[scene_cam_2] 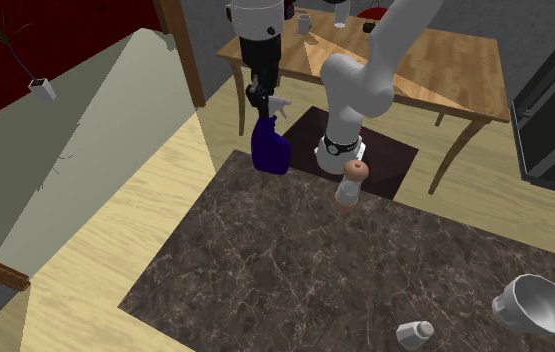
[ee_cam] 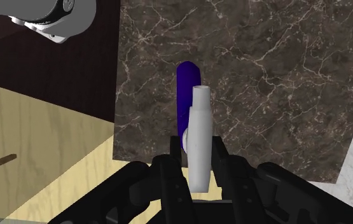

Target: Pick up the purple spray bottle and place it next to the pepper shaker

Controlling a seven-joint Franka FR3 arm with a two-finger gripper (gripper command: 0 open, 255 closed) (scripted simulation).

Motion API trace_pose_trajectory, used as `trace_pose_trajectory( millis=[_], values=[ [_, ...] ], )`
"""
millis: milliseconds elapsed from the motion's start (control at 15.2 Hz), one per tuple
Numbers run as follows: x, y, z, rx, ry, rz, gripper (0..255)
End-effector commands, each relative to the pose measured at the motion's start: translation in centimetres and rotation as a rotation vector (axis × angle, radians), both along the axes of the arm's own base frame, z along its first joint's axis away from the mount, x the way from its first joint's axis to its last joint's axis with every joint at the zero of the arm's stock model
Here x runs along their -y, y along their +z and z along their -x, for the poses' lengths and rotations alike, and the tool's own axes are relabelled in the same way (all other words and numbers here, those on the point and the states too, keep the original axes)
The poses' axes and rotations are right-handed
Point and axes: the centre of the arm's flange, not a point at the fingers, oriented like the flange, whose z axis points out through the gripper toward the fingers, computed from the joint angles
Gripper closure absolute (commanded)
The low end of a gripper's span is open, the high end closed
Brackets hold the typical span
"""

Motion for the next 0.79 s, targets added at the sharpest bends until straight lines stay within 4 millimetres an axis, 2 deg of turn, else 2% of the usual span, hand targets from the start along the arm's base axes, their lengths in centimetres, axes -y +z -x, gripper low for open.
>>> trace_pose_trajectory(
  millis=[0, 726],
  values=[
    [0.1, 1.1, 0.0, 0.0, 0.0, 0.0, 255],
    [0.1, 7.0, 0.0, 0.0, 0.0, 0.0, 255]
  ],
)
